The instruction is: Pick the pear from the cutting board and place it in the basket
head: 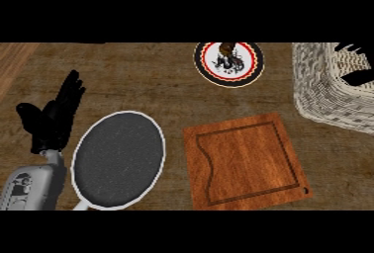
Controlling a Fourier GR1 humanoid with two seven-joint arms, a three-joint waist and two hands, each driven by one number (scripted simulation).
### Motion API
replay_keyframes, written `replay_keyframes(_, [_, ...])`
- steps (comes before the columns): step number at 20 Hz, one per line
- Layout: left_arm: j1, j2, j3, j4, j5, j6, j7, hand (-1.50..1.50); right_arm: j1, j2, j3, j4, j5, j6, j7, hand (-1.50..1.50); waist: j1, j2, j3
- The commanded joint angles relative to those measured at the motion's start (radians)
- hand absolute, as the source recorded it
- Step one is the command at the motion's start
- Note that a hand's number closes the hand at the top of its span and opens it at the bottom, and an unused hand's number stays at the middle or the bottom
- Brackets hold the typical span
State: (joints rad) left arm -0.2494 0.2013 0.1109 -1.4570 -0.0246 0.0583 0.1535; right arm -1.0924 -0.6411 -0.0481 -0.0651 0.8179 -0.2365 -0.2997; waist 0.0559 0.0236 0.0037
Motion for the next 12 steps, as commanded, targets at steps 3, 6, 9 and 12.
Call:
replay_keyframes(3, [0.048, -0.025, -0.027, -0.040, -0.022, 0.019, 0.005, 0.00, -0.066, -0.037, -0.147, -0.028, -0.150, 0.080, -0.001, -1.50, -0.007, -0.010, -0.001])
replay_keyframes(6, [0.006, 0.005, 0.011, -0.011, 0.002, 0.005, 0.018, 0.00, -0.046, -0.065, -0.236, -0.025, -0.239, 0.082, -0.008, -1.50, -0.014, -0.006, 0.000])
replay_keyframes(9, [0.004, 0.001, 0.009, -0.008, -0.016, 0.023, 0.015, 0.00, 0.004, -0.121, -0.276, -0.020, -0.281, 0.129, -0.028, -1.50, -0.024, -0.007, -0.001])
replay_keyframes(12, [0.017, -0.022, 0.001, 0.035, -0.020, 0.024, -0.044, 0.00, -0.013, -0.195, -0.334, -0.012, -0.340, 0.205, 0.009, -1.50, -0.023, -0.002, -0.001])
